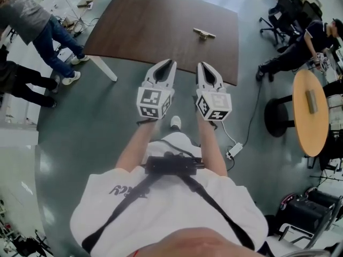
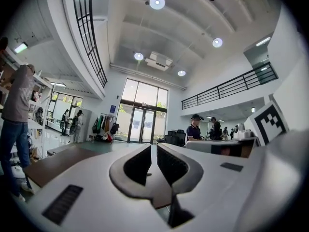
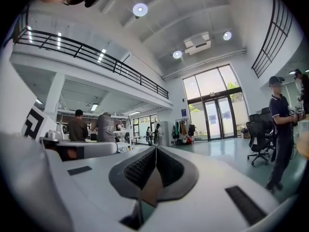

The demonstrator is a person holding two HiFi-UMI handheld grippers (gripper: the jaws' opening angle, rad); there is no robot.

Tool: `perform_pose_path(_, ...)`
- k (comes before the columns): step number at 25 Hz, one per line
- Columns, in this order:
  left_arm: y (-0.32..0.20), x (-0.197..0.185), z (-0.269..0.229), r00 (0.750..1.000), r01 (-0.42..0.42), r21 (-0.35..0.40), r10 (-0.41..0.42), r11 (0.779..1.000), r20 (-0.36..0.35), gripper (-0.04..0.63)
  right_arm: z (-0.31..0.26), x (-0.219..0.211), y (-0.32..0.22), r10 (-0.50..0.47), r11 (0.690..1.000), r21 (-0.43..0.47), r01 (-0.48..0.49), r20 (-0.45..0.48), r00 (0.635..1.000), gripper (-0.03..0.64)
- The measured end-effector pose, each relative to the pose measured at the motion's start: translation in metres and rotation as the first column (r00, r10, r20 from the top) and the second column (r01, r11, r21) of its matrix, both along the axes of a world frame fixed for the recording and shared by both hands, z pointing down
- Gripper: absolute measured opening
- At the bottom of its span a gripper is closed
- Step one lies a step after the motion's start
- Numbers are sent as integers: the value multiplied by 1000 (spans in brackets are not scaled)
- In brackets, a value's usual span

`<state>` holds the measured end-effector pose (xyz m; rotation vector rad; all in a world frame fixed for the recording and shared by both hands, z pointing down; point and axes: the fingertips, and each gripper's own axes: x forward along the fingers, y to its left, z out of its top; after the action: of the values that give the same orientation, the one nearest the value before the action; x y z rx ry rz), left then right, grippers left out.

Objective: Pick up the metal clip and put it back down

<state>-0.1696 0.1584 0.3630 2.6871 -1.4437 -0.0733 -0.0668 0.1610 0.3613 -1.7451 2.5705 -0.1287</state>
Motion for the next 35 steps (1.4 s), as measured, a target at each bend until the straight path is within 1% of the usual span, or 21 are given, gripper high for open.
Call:
perform_pose_path(3, -35, 14, -16, 1000, -18, 39, 18, 999, 9, 46, -18, 8, -36, -1, 999, 45, 1, 1, 1000, 8)
perform_pose_path(5, -54, 26, -25, 1000, -17, 49, 16, 999, 7, 46, -29, 15, -55, -14, 998, 66, 15, -7, 1000, 8)
perform_pose_path(9, -106, 68, -40, 1000, -23, 61, 22, 998, 18, 46, -51, 48, -106, -22, 995, 93, 23, -13, 1000, 8)
perform_pose_path(11, -125, 80, -41, 999, -29, 70, 27, 997, 31, 46, -51, 58, -127, -25, 995, 94, 26, -7, 1000, 8)
perform_pose_path(13, -138, 83, -35, 999, -25, 65, 23, 998, 41, 46, -41, 60, -141, -29, 997, 77, 29, -3, 1000, 8)
perform_pose_path(18, -165, 81, -6, 997, -25, -7, 25, 1000, 69, 46, -4, 57, -169, -32, 999, -13, 32, 21, 999, 8)
perform_pose_path(20, -180, 83, -1, 996, -41, -20, 42, 999, 73, 46, 3, 55, -181, -22, 999, -32, 23, 18, 1000, 8)
perform_pose_path(24, -217, 90, 4, 992, -110, -29, 111, 994, 56, 46, 10, 58, -210, 34, 999, -43, -34, 0, 999, 8)
perform_pose_path(27, -248, 112, 6, 983, -174, -33, 175, 984, 53, 46, 9, 82, -238, 105, 993, -47, -105, -8, 994, 8)
perform_pose_path(29, -270, 121, 1, 976, -208, -15, 209, 978, 57, 46, 4, 95, -259, 147, 988, -41, -147, -8, 989, 8)
perform_pose_path(32, -310, 111, -12, 970, -239, 14, 238, 971, 46, 46, -4, 88, -297, 187, 982, -28, -187, -13, 982, 8)
perform_pose_path(35, -346, 93, -16, 965, -262, 16, 262, 965, 19, 46, -8, 75, -328, 222, 975, -24, -223, -33, 974, 8)
